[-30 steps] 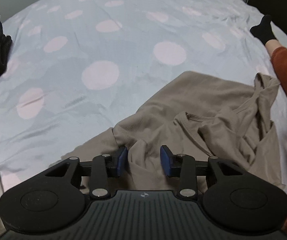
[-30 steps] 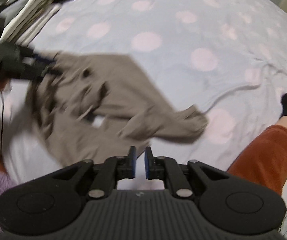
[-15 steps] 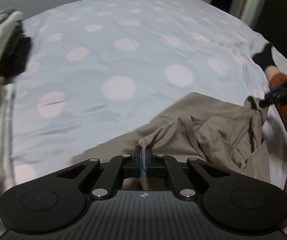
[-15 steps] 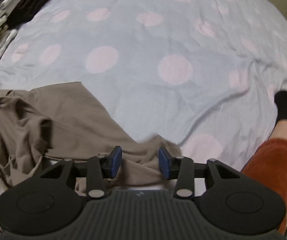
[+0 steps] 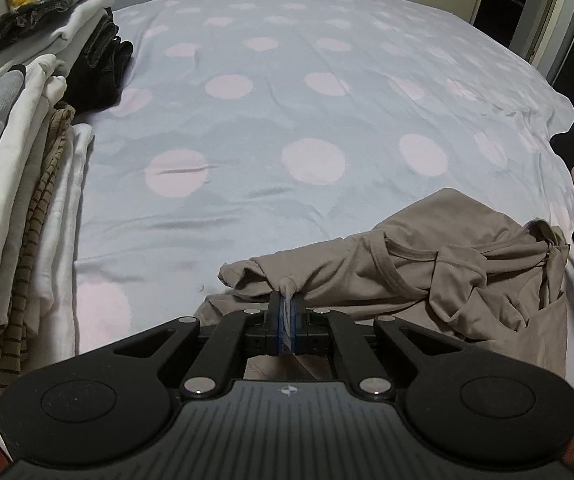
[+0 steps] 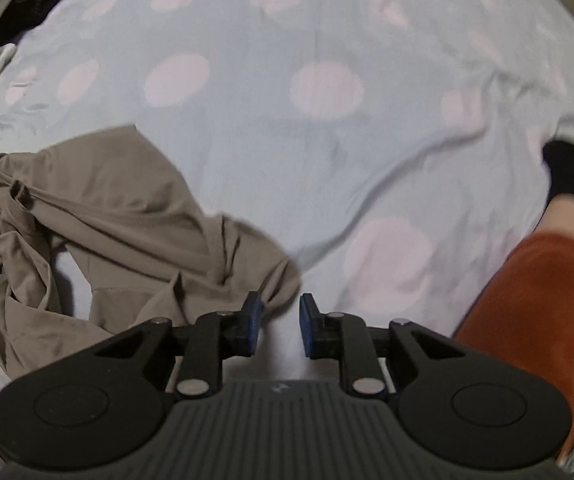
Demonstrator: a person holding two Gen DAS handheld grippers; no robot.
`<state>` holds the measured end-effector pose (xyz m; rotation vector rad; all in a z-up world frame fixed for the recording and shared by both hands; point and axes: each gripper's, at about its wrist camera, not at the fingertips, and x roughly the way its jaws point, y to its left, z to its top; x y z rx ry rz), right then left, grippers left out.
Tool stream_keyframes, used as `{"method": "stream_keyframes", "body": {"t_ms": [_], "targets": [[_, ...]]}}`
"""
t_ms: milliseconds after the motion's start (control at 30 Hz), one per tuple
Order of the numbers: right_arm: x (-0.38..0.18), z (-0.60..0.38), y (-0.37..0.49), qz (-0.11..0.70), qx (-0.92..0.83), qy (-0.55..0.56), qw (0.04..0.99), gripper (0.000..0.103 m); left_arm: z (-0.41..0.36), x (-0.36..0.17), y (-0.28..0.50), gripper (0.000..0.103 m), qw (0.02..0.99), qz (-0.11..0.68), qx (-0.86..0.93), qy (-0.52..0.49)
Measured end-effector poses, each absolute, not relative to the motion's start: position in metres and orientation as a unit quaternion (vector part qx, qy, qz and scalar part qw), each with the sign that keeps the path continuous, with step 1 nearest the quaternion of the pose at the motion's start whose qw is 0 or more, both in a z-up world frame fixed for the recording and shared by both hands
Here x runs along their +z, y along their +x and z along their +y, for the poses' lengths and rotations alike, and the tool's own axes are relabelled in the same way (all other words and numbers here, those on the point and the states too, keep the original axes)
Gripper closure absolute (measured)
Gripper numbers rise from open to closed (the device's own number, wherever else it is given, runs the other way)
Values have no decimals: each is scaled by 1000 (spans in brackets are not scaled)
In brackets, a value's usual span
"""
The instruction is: Fold clothes
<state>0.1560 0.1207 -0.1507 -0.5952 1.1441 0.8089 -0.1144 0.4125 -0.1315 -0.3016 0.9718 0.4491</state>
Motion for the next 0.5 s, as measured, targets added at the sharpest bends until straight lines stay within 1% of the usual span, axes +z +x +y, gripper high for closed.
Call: {"method": "stream_keyframes", "body": {"t_ms": [133,267,333,400,433,500], "targets": [[-145,138,162,457,410,-341,712,80,414,-132,-113,100,848,462,215,-146],[-165,160,170,425,461,-416,659,80,413,-132,-113,100,845,466,217,-145],[-177,167,175,428,475,-434,635,80,414,-132,-112,100,844,468,217,-145],[-188,172,178,436,489,-442,612,76,415,-132,-111,100,844,469,217,-146],[-191,171,179,445,497,-438,603,72,415,-132,-110,100,843,469,217,-147],[-196,169,180,461,512,-426,586,70,416,-133,-110,100,843,471,215,-147]]}}
